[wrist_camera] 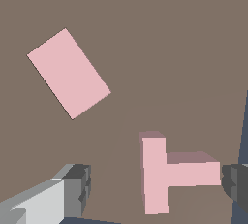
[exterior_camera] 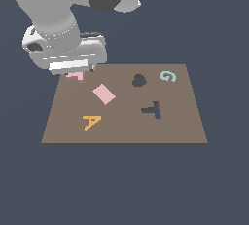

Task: Insert a designated object into the corresponding slot on a board.

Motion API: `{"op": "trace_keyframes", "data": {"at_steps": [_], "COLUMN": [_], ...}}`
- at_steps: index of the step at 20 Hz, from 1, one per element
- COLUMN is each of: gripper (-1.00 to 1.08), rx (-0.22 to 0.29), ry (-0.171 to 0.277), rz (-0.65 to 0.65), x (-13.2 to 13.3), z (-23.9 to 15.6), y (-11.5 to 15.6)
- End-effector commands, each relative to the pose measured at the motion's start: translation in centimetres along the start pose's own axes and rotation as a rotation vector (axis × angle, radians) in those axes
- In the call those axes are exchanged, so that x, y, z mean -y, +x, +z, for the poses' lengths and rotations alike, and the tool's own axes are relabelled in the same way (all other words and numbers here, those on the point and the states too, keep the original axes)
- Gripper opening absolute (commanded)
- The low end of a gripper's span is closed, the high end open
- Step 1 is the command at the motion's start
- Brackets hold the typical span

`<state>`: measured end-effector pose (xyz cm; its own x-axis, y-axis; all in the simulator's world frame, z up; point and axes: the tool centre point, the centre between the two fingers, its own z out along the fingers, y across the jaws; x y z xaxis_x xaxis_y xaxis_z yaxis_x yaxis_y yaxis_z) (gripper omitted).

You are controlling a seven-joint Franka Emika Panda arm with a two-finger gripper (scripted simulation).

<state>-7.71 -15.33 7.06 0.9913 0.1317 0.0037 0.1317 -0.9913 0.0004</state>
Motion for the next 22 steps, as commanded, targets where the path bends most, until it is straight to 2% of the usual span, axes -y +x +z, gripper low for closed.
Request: {"op": "trace_keyframes", "data": {"at_steps": [1, 8, 22], "gripper": [1.00, 1.00, 1.00], "rx": [0.001, 0.004, 0.004], "ry": [0.000, 0.001, 0.001], "rz": [-0.015, -0.035, -0.035], "x": [-1.0, -2.5, -2.6], "z": [0.8, 2.0, 4.1], "y": [-0.6, -1.3, -1.3]}}
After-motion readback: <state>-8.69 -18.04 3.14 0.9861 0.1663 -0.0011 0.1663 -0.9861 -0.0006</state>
